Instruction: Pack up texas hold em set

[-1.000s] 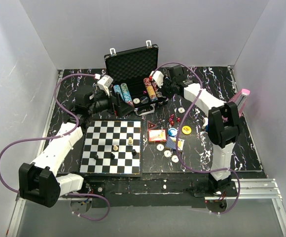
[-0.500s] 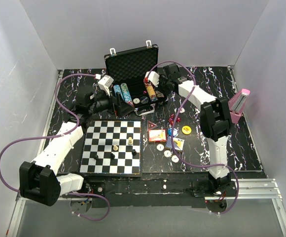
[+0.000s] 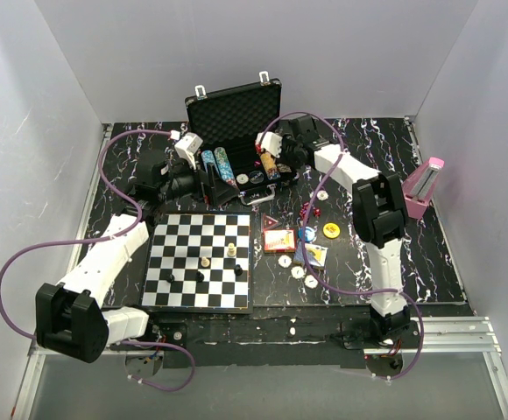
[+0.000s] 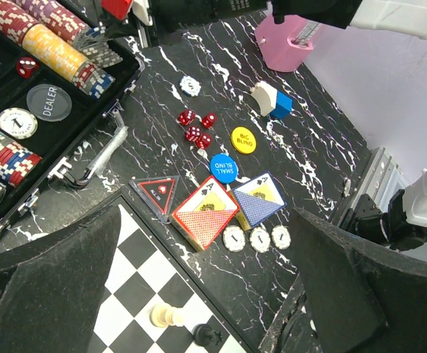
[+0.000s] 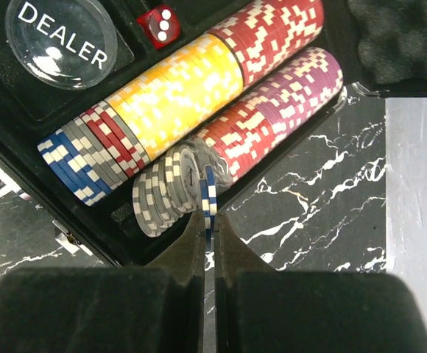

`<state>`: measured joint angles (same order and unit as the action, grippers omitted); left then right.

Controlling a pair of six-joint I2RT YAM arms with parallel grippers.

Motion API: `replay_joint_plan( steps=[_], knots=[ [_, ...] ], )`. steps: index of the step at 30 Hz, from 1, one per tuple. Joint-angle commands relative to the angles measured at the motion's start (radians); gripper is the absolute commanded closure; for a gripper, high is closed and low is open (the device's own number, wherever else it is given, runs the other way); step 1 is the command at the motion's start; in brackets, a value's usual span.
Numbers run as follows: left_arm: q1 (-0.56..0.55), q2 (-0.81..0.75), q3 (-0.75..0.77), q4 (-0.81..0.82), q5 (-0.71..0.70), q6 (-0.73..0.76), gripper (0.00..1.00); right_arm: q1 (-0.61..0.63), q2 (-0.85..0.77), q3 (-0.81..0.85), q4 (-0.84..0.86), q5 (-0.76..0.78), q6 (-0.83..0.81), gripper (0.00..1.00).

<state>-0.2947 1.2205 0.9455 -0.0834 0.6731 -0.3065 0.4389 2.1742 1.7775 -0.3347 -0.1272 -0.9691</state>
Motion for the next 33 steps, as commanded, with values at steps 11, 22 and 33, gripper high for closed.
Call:
replay_joint_plan(
  steps=[11, 22, 33],
  knots=[
    [-0.001, 0.002, 0.033, 0.004, 0.023, 0.006, 0.02, 0.0, 0.116, 0.134, -0.016, -0.077, -0.131, 0.99],
    [0.0, 0.004, 0.03, 0.014, 0.043, -0.003, 0.02, 0.0, 0.191, 0.16, 0.014, -0.025, -0.168, 0.99],
    [0.0, 0.002, 0.03, 0.017, 0.051, -0.006, 0.02, 0.0, 0.138, 0.126, 0.129, 0.0, -0.118, 0.79]
  ],
)
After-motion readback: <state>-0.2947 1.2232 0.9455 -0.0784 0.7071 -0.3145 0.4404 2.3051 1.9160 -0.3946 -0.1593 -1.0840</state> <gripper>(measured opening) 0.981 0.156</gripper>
